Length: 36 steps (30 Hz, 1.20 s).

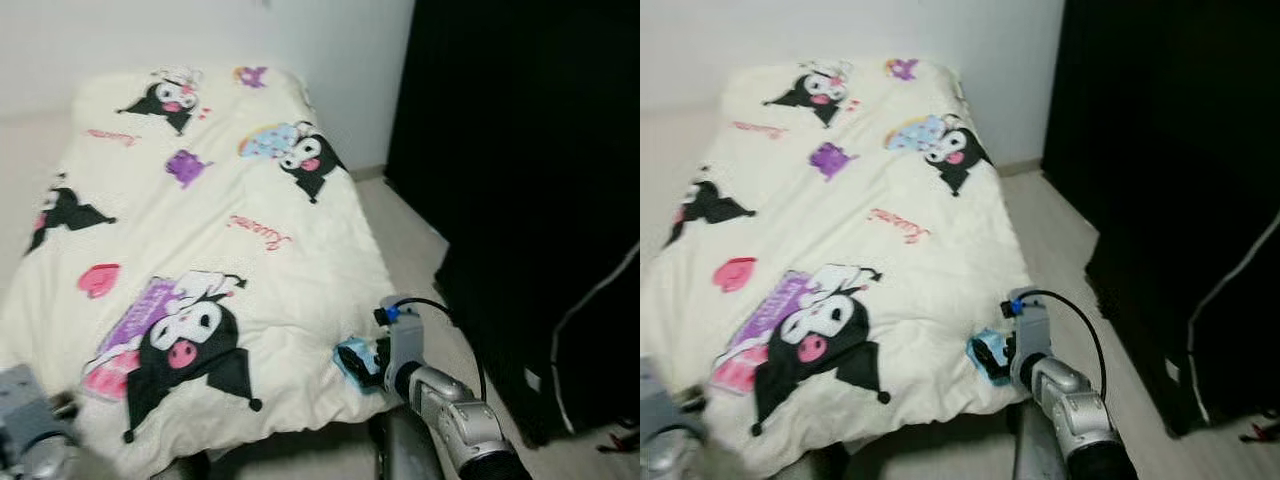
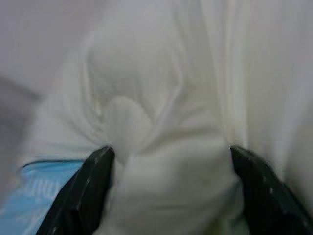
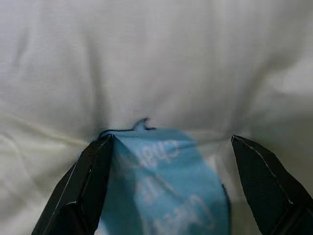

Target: Clean up the room

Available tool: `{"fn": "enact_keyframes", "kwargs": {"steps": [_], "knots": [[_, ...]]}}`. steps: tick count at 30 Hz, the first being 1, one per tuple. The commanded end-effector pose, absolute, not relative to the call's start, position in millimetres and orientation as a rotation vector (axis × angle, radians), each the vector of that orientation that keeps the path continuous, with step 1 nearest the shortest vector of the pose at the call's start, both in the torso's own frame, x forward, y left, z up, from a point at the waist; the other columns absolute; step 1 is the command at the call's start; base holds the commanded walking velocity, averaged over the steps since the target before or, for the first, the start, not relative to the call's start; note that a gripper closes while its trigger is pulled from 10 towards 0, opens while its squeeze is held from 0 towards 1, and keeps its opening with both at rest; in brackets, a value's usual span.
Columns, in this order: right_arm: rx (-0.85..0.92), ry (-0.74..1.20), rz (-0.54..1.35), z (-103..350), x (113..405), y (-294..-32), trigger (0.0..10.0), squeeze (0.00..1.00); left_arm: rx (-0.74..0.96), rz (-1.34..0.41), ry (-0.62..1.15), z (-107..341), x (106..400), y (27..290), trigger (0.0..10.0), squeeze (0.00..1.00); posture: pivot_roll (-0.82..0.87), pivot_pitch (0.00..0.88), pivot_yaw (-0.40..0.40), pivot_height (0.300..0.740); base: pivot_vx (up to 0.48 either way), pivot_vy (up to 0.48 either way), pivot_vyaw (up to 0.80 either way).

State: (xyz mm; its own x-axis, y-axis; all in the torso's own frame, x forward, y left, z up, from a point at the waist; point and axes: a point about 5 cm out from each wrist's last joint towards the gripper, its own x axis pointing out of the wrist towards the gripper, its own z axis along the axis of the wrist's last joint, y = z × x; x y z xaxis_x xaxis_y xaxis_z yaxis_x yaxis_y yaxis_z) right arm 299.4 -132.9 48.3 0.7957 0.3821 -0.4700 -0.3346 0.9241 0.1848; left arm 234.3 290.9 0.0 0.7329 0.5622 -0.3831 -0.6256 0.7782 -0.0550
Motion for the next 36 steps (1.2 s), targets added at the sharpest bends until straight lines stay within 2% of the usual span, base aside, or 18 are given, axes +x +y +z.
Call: {"fn": "enact_keyframes", "kwargs": {"steps": [1, 4, 6, 13, 22, 27, 29, 30, 33, 36], "knots": [[0.125, 0.541, 0.376, 41.2, 295.4, -131.7, 10.0, 0.0, -0.259, 0.494, 0.495, -26.5, 228.8, 254.4, 10.0, 0.0, -0.03, 0.142, -0.011, 0.466, 0.0, 0.0, 0.0], [0.133, 0.551, 0.352, 34.3, 294.8, -134.7, 10.0, 0.0, -0.39, 0.246, 0.423, -19.6, 248.8, 219.0, 10.0, 0.0, -0.03, 0.135, -0.007, 0.481, 0.0, 0.0, 0.0], [0.136, 0.557, 0.333, 29.8, 294.8, -137.6, 10.0, 0.0, -0.416, 0.137, 0.407, -17.5, 253.6, 204.3, 10.0, 0.0, -0.04, 0.13, -0.008, 0.491, 0.0, 0.0, 0.0], [0.126, 0.579, 0.308, 20.3, 293.7, -142.7, 10.0, 0.0, -0.39, 0.079, 0.409, -17.1, 257.1, 199.9, 10.0, 0.0, -0.04, 0.117, -0.013, 0.506, 0.0, 0.0, 0.0], [0.095, 0.601, 0.31, 13.7, 293.0, -147.4, 10.0, 0.0, -0.241, 0.2, 0.385, -8.4, 257.9, 241.9, 10.0, 0.0, -0.04, 0.098, -0.027, 0.536, 0.0, 0.0, 0.0], [0.076, 0.588, 0.299, 16.7, 297.9, -150.4, 10.0, 0.0, 0.021, 0.439, 0.423, 3.8, 246.6, 299.4, 10.0, 0.0, -0.04, 0.097, -0.026, 0.561, 0.0, 0.0, 0.0], [0.076, 0.585, 0.296, 17.2, 298.4, -150.9, 10.0, 0.0, 0.068, 0.489, 0.447, 4.0, 242.1, 308.2, 10.0, 0.0, -0.04, 0.097, -0.026, 0.566, 0.0, 0.0, 0.0], [0.077, 0.579, 0.292, 17.3, 299.4, -151.6, 10.0, 0.0, 0.106, 0.6, 0.472, 3.9, 230.9, 324.8, 10.0, 0.0, -0.04, 0.099, -0.024, 0.576, 0.0, 0.0, 0.0], [0.081, 0.576, 0.289, 17.0, 299.2, -152.0, 10.0, 0.0, 0.155, 0.682, 0.511, 1.2, 219.2, 335.4, 10.0, 0.0, -0.04, 0.106, -0.021, 0.586, 0.0, 0.0, 0.0], [0.086, 0.575, 0.288, 16.0, 298.2, -152.1, 10.0, 0.0, 0.151, 0.703, 0.531, -4.2, 212.0, 335.4, 10.0, 0.0, -0.04, 0.11, -0.021, 0.6, 0.0, 0.0, 0.0]]}}
